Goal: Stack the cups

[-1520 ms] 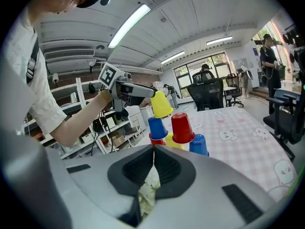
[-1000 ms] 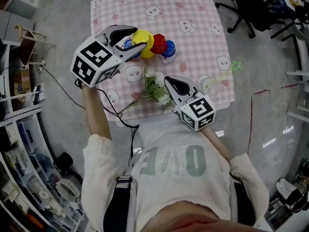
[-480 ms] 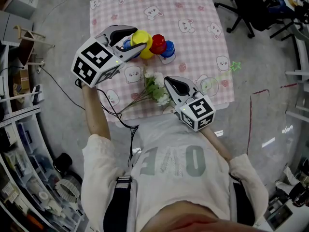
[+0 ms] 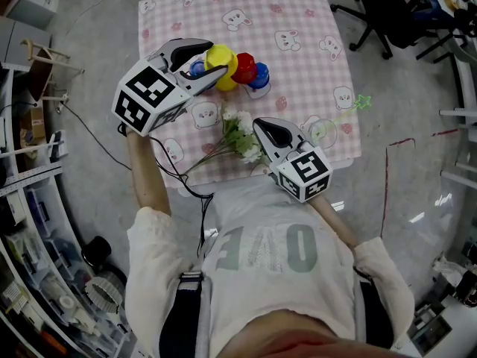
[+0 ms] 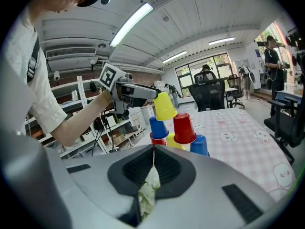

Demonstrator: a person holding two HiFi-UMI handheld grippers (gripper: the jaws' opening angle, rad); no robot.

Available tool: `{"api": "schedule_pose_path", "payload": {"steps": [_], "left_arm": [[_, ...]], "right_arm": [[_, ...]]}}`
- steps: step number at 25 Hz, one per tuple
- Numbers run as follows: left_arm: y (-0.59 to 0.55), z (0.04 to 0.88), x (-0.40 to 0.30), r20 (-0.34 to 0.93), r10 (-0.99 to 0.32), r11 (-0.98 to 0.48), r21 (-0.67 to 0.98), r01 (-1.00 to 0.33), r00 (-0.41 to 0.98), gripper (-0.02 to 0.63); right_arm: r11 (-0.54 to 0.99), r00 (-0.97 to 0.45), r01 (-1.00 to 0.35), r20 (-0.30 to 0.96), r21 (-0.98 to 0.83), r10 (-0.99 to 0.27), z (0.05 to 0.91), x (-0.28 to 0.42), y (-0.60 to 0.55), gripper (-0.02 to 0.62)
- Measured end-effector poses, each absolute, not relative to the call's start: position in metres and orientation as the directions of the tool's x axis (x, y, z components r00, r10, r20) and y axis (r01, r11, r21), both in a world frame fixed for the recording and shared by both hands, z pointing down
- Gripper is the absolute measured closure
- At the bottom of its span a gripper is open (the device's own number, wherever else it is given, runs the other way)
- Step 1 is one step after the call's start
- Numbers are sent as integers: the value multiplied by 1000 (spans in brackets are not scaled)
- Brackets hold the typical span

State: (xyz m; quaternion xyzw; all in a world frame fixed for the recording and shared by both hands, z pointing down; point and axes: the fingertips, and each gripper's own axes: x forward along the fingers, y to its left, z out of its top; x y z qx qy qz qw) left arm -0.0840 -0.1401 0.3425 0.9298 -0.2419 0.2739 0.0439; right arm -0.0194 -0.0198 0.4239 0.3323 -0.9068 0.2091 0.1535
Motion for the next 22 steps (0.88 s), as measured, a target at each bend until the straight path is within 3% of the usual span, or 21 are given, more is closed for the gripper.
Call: {"api": "schedule_pose_path", "payload": {"steps": [16, 22], "left_arm": [[-142, 333, -85, 503, -454, -871, -74, -486, 736, 385], [-160, 277, -108, 267, -668, -741, -158, -652, 695, 385]], "right_arm": [[692, -732, -667, 413, -275, -542, 420, -19, -20, 566], [698, -736, -663, 407, -272, -540, 418, -20, -21, 566]]}}
